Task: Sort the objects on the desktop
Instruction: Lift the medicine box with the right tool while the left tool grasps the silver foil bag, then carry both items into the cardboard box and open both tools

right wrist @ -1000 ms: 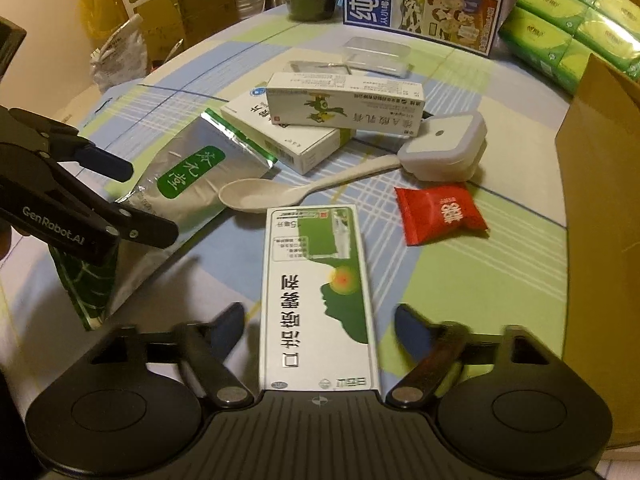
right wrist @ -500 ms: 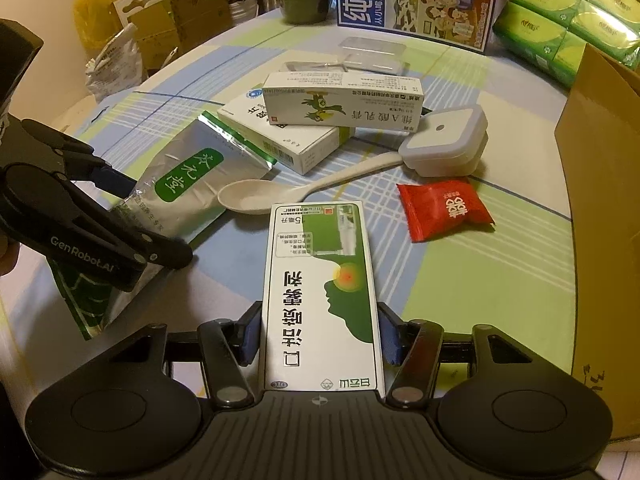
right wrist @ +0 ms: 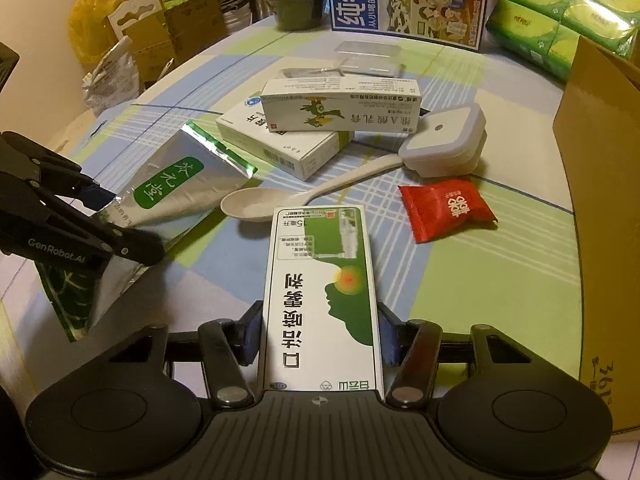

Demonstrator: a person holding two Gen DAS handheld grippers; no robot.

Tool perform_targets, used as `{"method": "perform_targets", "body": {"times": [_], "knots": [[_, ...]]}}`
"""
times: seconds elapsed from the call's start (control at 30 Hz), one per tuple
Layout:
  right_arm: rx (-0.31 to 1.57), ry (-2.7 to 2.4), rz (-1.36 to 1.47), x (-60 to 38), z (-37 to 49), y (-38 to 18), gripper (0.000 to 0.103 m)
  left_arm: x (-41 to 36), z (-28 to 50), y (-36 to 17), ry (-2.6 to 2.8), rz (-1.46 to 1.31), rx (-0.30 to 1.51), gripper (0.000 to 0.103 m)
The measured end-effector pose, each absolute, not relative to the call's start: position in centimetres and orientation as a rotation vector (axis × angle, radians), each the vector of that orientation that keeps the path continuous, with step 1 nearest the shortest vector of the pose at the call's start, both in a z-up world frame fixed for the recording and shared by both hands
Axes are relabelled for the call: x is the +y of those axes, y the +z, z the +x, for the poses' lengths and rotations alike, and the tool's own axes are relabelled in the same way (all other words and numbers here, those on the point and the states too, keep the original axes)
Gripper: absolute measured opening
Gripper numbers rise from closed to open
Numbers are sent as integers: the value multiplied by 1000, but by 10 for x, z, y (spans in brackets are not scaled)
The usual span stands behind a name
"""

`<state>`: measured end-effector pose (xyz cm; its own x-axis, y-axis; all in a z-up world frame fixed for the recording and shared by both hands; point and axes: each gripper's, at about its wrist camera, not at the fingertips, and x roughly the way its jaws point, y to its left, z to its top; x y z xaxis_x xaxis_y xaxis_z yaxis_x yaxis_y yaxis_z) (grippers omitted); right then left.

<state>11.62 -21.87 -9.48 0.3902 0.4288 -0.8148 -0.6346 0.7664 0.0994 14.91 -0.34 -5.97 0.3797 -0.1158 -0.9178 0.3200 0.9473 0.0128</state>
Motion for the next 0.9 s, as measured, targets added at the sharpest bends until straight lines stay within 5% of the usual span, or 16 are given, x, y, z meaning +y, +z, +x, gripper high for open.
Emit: {"method": "perform_targets", "body": {"times": [0.9], "knots": [[774,570,-160,-259,77,3,53,-40,107,28,-309,178,1045,46]]}}
